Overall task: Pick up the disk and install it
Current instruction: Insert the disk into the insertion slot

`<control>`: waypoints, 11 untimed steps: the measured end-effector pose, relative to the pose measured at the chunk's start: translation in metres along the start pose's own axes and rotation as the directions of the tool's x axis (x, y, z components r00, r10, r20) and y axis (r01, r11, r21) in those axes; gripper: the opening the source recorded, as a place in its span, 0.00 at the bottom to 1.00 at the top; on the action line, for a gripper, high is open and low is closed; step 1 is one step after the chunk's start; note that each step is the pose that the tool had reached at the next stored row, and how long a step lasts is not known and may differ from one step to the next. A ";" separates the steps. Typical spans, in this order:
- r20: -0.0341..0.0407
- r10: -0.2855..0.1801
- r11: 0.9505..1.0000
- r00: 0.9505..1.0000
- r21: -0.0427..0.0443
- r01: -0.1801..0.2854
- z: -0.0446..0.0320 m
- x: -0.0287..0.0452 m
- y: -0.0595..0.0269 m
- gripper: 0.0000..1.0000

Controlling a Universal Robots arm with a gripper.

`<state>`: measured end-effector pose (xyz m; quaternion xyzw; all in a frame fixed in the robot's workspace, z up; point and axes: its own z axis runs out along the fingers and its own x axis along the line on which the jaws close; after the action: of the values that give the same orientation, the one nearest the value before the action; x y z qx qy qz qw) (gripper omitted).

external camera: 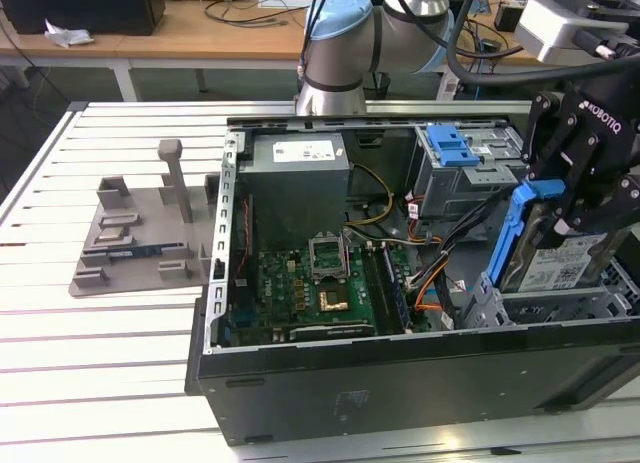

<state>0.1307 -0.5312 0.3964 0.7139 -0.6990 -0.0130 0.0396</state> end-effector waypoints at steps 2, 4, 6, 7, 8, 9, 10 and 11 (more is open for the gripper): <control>0.000 0.000 1.000 1.000 0.000 0.000 0.0001 0.0000 0.0000 0.44; 0.000 0.000 1.000 1.000 0.000 0.000 0.0001 0.0000 -0.0001 0.44; 0.000 0.000 1.000 1.000 0.000 0.000 0.0002 0.0000 0.0000 0.44; 0.000 0.000 1.000 1.000 0.000 0.000 0.0003 0.0000 0.0000 0.44; 0.000 0.000 1.000 1.000 0.000 0.000 0.0004 0.0000 -0.0001 0.44; 0.000 0.000 1.000 1.000 0.000 0.000 0.0004 0.0000 -0.0001 0.44; 0.000 0.000 1.000 1.000 0.000 0.000 0.0005 0.0000 -0.0001 0.44; 0.000 0.000 1.000 1.000 0.000 0.000 0.0006 0.0000 -0.0001 0.43</control>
<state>0.1307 -0.5312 0.3958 0.7139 -0.6990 -0.0129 0.0397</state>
